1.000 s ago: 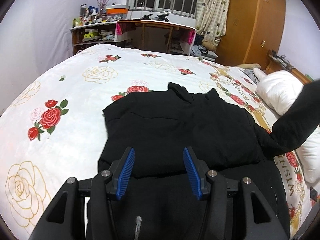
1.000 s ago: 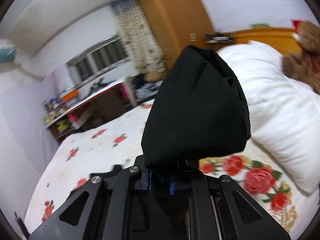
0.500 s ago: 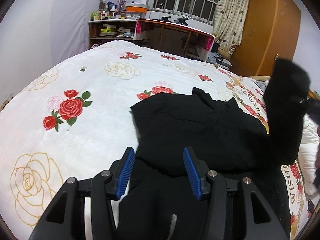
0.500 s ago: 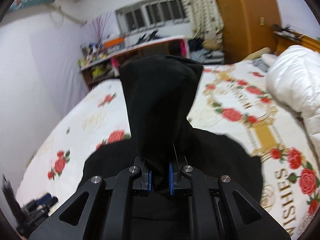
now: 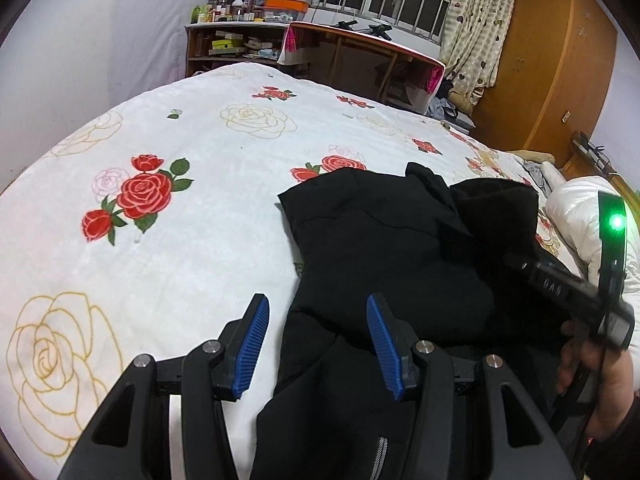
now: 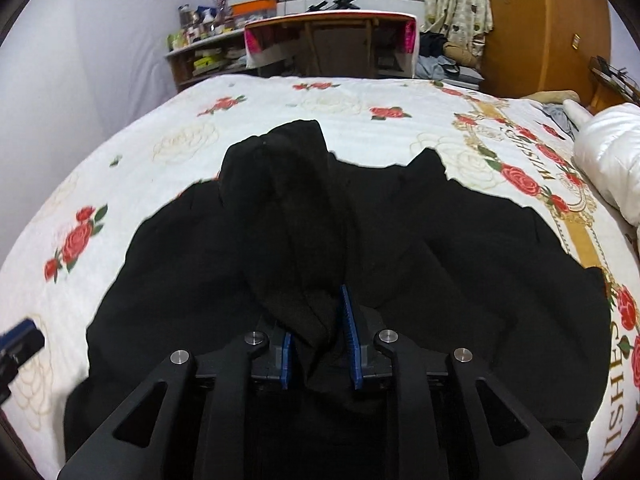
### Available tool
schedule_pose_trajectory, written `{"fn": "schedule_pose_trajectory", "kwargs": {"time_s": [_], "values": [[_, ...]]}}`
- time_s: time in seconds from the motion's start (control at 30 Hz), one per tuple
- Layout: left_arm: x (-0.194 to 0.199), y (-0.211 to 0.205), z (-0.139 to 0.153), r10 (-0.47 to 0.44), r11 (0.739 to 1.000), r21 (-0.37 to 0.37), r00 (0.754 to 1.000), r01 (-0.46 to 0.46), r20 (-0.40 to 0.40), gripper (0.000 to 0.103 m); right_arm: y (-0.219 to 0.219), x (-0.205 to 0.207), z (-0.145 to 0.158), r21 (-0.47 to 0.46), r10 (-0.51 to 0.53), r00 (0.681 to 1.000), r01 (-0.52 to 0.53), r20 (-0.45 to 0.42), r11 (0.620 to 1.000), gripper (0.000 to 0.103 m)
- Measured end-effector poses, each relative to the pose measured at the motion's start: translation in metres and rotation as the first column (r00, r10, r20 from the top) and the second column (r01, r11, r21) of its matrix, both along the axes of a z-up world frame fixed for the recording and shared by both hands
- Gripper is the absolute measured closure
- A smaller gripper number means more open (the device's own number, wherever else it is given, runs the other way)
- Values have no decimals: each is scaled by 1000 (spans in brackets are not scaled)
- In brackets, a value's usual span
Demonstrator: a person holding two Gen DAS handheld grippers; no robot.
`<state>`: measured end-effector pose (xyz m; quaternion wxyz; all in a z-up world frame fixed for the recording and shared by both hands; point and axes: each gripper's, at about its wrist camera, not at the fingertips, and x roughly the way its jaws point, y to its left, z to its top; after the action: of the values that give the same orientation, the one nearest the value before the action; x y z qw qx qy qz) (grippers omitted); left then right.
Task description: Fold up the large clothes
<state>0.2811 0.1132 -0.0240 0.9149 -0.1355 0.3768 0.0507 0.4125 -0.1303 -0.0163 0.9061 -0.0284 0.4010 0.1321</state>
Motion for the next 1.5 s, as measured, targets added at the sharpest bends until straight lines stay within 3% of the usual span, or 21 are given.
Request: {"fn": "schedule_pose_trajectory", "kwargs": {"time_s": [0.07,0.13,0.2,0.27,0.37,0.47,0.6,0.63,0.67,0.7,0.73,0.83,0.93,1.0,1.07,1.1,1.23,1.33,1.4,1.5], "values": [[4,-3,1,-9,1000,-5,1000,9,3,50,-1,-7,0,19,19,1000,-19,-9,1000,70],[8,-8,3,-19,1000,-13,1000,19,10,49,-3,-17,5,74,61,998,-60,-12,995,37],[14,-16,7,-32,999,-19,999,33,16,41,-1,-29,13,99,120,993,-120,6,988,34],[21,-25,12,-55,998,-37,998,56,28,35,-1,-42,20,86,165,986,-167,29,982,34],[37,-43,18,-104,992,-65,994,106,37,27,-22,-55,31,88,137,988,-143,76,986,34],[60,-68,17,-164,982,-86,986,166,33,26,-74,-57,35,105,14,997,-22,77,994,34],[100,-101,0,-226,964,-147,974,222,-12,27,-155,-56,23,76,-167,986,165,29,983,34],[108,-109,-4,-244,959,-153,970,238,-16,42,-170,-56,21,75,-197,980,195,19,978,34],[115,-118,-9,-262,957,-140,965,256,-28,84,-184,-56,20,74,-225,974,223,14,972,34],[120,-127,-14,-268,960,-102,962,262,-58,96,-196,-58,19,75,-252,968,250,15,965,44],[119,-131,-14,-264,963,-75,963,260,-60,96,-210,-58,17,74,-282,959,281,9,957,60],[106,-125,-11,-228,974,-4,974,228,-6,96,-224,-54,11,87,-301,954,301,-13,950,69],[102,-111,-28,-197,980,13,979,198,-47,96,-223,-41,0,141,-299,954,301,-35,943,70],[100,-107,-44,-192,981,21,977,194,-90,96,-222,-26,-26,186,-293,949,311,-115,932,70],[96,-109,-50,-201,978,39,975,205,-94,95,-221,-14,-60,153,-272,944,302,-187,941,70],[95,-110,-49,-204,977,50,975,209,-93,95,-217,-15,-66,140,-263,948,289,-176,947,70],[86,-102,-39,-202,978,39,976,206,-77,91,-222,-19,-54,140,-251,951,278,-181,950,71],[72,-93,-24,-179,982,61,983,181,-43,91,-234,-29,-35,131,-257,957,275,-137,952,71],[61,-85,-11,-127,988,84,992,128,-18,91,-244,-30,-22,142,-270,957,283,-102,949,71],[58,-74,7,-65,996,62,997,63,32,91,-252,-20,-3,151,-284,957,289,-53,945,71]]}}
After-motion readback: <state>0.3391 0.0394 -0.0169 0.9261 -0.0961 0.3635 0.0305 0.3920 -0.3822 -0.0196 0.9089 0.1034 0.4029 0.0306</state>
